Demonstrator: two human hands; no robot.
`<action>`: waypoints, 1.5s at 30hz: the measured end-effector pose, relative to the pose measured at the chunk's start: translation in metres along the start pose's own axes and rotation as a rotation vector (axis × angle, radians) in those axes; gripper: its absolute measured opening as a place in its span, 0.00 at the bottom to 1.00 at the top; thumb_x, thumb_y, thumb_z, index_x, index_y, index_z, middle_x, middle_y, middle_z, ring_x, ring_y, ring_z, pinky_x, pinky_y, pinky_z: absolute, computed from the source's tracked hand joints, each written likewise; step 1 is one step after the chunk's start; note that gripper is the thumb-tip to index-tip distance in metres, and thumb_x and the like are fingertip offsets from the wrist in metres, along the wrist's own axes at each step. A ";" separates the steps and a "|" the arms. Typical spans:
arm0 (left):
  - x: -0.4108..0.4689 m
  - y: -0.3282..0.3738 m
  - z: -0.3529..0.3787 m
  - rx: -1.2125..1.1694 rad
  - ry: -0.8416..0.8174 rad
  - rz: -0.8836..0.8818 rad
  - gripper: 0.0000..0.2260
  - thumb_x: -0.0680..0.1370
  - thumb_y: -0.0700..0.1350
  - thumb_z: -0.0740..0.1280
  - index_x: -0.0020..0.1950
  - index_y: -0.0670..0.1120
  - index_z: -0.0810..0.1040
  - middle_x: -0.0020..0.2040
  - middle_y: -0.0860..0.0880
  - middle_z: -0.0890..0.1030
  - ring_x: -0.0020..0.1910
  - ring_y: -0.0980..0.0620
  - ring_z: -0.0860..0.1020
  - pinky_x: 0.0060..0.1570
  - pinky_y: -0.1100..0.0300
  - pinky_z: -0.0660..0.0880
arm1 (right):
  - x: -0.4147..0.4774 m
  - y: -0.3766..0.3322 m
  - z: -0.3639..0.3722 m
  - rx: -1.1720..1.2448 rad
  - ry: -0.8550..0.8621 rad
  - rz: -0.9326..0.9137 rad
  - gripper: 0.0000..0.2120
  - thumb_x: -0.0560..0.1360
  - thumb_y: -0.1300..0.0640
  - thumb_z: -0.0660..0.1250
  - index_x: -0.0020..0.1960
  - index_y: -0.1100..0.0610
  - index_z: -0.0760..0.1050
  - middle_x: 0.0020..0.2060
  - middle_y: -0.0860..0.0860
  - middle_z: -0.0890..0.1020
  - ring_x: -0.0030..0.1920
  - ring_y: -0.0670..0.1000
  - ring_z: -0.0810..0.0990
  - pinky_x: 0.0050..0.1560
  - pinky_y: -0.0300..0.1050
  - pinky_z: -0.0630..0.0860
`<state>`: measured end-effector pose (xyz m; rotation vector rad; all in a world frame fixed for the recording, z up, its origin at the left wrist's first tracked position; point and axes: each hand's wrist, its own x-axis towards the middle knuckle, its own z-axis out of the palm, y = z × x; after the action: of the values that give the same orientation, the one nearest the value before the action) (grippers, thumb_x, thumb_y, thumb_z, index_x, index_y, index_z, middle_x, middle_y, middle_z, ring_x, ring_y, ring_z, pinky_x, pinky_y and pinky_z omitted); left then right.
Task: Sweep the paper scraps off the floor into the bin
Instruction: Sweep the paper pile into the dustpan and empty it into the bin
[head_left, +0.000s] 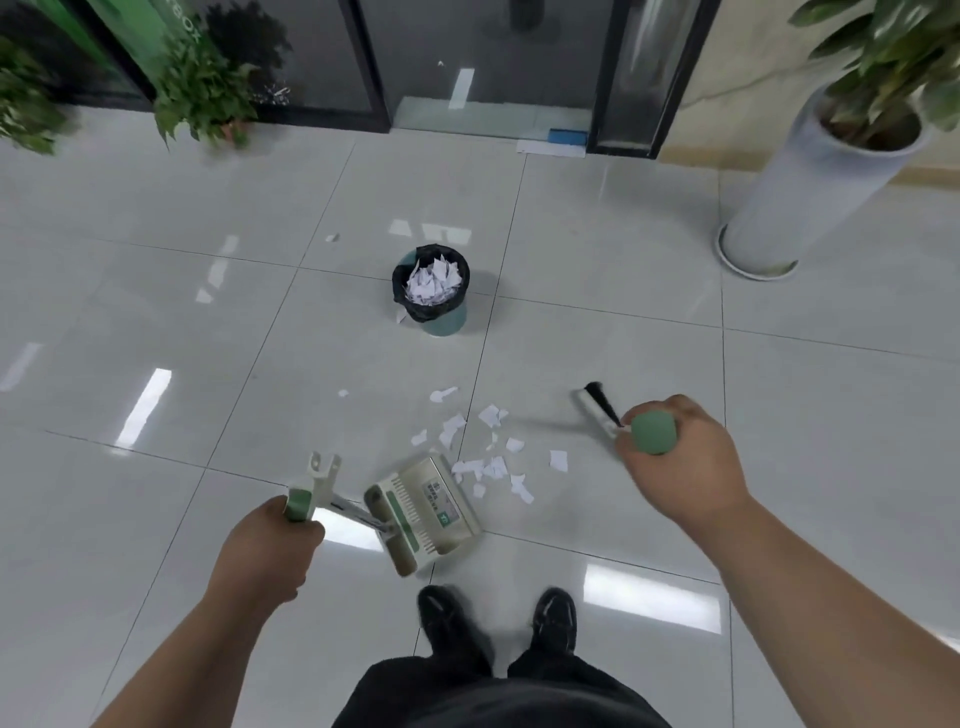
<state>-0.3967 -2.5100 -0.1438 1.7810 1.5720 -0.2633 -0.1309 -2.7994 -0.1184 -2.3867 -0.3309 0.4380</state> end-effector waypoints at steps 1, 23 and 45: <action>0.000 -0.004 -0.003 -0.008 0.000 -0.003 0.06 0.71 0.36 0.60 0.45 0.35 0.71 0.30 0.44 0.69 0.27 0.47 0.66 0.28 0.57 0.67 | -0.009 -0.008 0.006 0.022 0.001 0.007 0.02 0.72 0.58 0.73 0.45 0.55 0.83 0.46 0.53 0.80 0.43 0.59 0.80 0.46 0.50 0.79; 0.093 -0.134 -0.142 -0.142 -0.194 0.053 0.06 0.73 0.34 0.60 0.39 0.44 0.69 0.31 0.45 0.68 0.26 0.47 0.65 0.25 0.62 0.64 | -0.139 -0.188 0.136 0.383 0.288 0.278 0.06 0.74 0.56 0.70 0.49 0.46 0.80 0.42 0.61 0.84 0.31 0.54 0.76 0.30 0.44 0.73; 0.122 -0.161 -0.156 -0.332 -0.190 -0.121 0.04 0.75 0.34 0.62 0.42 0.42 0.71 0.33 0.43 0.69 0.27 0.47 0.66 0.29 0.59 0.67 | -0.102 -0.249 0.241 0.474 0.334 0.465 0.28 0.64 0.32 0.69 0.46 0.56 0.80 0.37 0.52 0.84 0.35 0.53 0.80 0.38 0.46 0.76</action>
<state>-0.5653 -2.3197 -0.1675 1.3689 1.4915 -0.2079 -0.3482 -2.5113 -0.1021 -2.0021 0.4429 0.2730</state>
